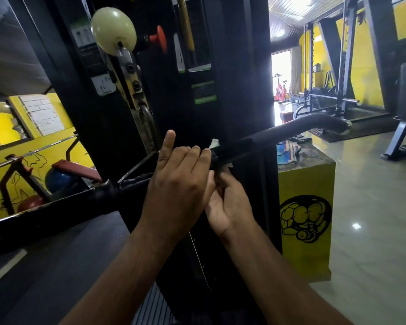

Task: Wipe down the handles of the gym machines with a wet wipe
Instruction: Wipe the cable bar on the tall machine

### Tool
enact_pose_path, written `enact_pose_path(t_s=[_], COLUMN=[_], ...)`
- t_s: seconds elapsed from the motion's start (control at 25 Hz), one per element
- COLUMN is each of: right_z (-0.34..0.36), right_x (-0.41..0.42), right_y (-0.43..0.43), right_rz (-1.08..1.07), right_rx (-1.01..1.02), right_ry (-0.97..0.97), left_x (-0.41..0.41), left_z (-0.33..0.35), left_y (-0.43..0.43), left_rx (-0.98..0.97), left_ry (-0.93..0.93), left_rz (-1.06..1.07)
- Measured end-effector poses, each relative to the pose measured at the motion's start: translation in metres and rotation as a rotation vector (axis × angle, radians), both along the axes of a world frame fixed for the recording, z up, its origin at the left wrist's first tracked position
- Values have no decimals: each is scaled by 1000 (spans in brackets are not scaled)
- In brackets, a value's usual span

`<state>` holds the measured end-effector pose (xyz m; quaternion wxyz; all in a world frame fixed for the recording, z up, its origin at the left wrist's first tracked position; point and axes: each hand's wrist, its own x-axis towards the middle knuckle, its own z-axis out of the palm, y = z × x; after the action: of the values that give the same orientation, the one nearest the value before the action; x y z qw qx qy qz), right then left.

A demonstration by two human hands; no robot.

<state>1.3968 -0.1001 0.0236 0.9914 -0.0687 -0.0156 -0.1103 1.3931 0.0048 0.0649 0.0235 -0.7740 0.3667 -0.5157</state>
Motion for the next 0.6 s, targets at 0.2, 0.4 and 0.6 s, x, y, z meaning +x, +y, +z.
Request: enact_pose_path(t_s=[0.2,0.4,0.6], right_z=[-19,-27,-2], right_x=[-22,-15,-14], right_y=[6,-12,-43], right_rz=[-818,-1353,-1446], right_rx=[-782,-1539,-1825], right_ry=[81,-104,-55], left_x=[-1,0,1], left_z=[-1,-2,-2], left_y=[2,4,7], left_rx=[-24,-39,-62], left_ry=[-3,15,8], left_rz=[3,-25,-55])
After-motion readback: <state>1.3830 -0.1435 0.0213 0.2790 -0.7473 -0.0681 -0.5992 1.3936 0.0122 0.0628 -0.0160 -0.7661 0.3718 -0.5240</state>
